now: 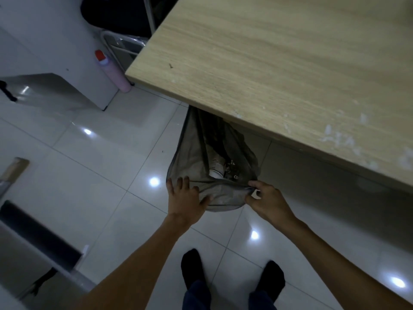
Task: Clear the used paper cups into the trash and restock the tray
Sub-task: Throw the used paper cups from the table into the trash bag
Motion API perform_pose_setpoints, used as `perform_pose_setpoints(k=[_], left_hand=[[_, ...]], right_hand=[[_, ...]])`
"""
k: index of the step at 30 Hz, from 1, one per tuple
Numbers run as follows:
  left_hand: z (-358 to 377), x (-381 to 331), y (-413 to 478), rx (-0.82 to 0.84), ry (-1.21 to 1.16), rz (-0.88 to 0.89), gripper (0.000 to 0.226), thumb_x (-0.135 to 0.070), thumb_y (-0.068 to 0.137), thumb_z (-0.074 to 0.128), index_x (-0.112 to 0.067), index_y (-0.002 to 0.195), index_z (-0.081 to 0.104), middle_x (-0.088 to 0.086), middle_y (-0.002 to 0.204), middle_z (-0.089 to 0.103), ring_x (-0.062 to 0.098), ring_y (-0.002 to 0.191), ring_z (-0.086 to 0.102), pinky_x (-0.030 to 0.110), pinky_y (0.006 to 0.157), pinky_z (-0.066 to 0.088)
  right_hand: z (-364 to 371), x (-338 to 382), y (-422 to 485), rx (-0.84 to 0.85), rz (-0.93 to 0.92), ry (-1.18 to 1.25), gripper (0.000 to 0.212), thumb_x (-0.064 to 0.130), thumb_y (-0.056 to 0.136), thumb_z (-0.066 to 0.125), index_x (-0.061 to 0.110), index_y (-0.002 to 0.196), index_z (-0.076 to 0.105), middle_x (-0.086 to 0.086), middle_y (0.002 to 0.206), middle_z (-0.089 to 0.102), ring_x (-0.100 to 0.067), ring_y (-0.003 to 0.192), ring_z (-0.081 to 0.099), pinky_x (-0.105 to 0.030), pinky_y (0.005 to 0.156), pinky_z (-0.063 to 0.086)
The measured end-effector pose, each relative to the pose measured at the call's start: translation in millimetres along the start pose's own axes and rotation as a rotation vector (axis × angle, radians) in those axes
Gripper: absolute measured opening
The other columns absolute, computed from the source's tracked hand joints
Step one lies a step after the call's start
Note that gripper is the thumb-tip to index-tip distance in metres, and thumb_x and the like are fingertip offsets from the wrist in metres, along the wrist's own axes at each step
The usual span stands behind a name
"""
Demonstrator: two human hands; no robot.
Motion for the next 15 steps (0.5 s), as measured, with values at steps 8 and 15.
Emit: perform_pose_setpoints(k=[8,15], left_hand=[[-111,-27,-61,-0.808,-0.708,0.189,0.028,-0.038,0.086,0.058,-0.012,0.074,0.058,-0.006,0.073,0.056,0.012,0.069,0.05,0.027,0.063,0.037],[-217,-42,-106,-1.229,-0.752,0.324,0.019,-0.03,0.087,0.062,-0.015,0.086,0.051,0.005,0.078,0.056,0.018,0.077,0.052,0.038,0.068,0.042]], right_hand=[[-23,40,-43,0.009,-0.094,0.009,0.051,0.024,0.088,0.064,0.016,0.135,0.047,-0.002,0.139,0.049,-0.017,0.127,0.046,-0.014,0.093,0.032],[-69,99,-112,-0.077,-0.391,-0.021,0.033,0.035,0.086,0.064,0.033,0.118,0.054,0.018,0.116,0.053,0.006,0.102,0.049,-0.004,0.081,0.038]])
Point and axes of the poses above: each hand's wrist, its own y-axis towards the middle knuckle, its own z-axis out of the palm, x = y × z, the point moved 5 cm from there along y, towards the middle knuckle
